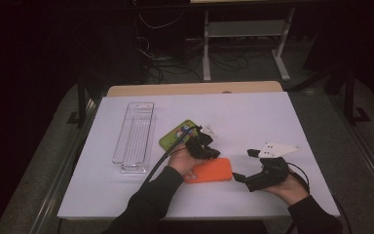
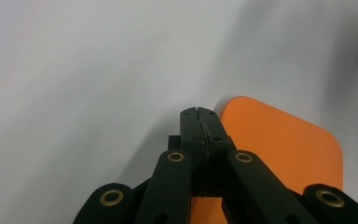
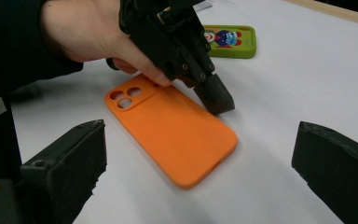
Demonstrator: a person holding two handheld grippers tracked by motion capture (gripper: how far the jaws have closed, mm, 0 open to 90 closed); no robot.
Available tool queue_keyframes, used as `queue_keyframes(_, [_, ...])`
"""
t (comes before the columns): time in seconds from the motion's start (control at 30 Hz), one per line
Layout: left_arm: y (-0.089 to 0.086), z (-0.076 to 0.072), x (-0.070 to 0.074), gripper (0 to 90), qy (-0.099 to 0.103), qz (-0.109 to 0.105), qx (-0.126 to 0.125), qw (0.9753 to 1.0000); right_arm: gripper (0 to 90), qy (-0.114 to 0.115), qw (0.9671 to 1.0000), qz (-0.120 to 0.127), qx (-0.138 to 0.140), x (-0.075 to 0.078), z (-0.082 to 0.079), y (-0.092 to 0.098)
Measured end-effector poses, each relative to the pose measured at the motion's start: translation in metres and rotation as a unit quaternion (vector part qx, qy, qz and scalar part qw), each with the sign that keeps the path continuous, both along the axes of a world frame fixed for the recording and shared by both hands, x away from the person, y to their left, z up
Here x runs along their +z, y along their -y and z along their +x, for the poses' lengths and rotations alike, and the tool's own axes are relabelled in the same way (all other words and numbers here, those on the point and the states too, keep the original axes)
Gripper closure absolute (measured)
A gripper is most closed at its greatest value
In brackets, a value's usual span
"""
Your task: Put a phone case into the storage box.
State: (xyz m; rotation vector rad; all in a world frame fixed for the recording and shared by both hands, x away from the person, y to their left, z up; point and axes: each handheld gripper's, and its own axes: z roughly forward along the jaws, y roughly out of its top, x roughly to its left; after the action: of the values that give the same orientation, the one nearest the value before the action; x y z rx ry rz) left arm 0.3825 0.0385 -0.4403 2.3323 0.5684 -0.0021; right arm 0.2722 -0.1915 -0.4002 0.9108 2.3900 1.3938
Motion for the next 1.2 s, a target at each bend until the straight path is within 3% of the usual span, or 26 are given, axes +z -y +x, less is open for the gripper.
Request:
queue_keyframes(0.47, [0.009,-0.018,-0.001,90.0,-0.016,-0.014,-0.033,0.9992,2.4,0.001,1.0,-0.001,0.0,0.0,0.0,0.0])
queue_keyframes(0.7, [0.009,-0.018,-0.001,90.0,-0.011,-0.017,-0.04,0.999,2.4,-0.001,1.0,-0.002,0.001,0.0,0.0,0.0])
queue_keyframes(0.8, [0.007,-0.016,0.005,89.4,-0.006,-0.028,-0.036,0.9989,2.4,0.0,1.0,-0.002,0.0,0.0,0.0,0.0])
queue_keyframes(0.93, [-0.004,-0.015,0.02,78.3,-0.002,-0.05,-0.031,0.9983,2.4,0.0,1.0,-0.001,0.0,0.0,0.0,0.001])
queue_keyframes(1.0, [-0.011,-0.015,0.028,68.3,0.0,-0.055,-0.039,0.9977,2.4,-0.001,1.0,-0.001,-0.001,0.0,0.0,0.002])
queue_keyframes(1.1, [-0.032,-0.019,0.046,60.2,-0.001,-0.092,-0.036,0.9951,2.4,-0.001,1.0,-0.001,-0.002,0.0,0.0,0.002])
queue_keyframes(1.2, [-0.044,-0.021,0.052,54.0,0.008,-0.096,-0.041,0.9945,2.4,-0.001,1.0,-0.002,-0.002,0.0,-0.001,0.002])
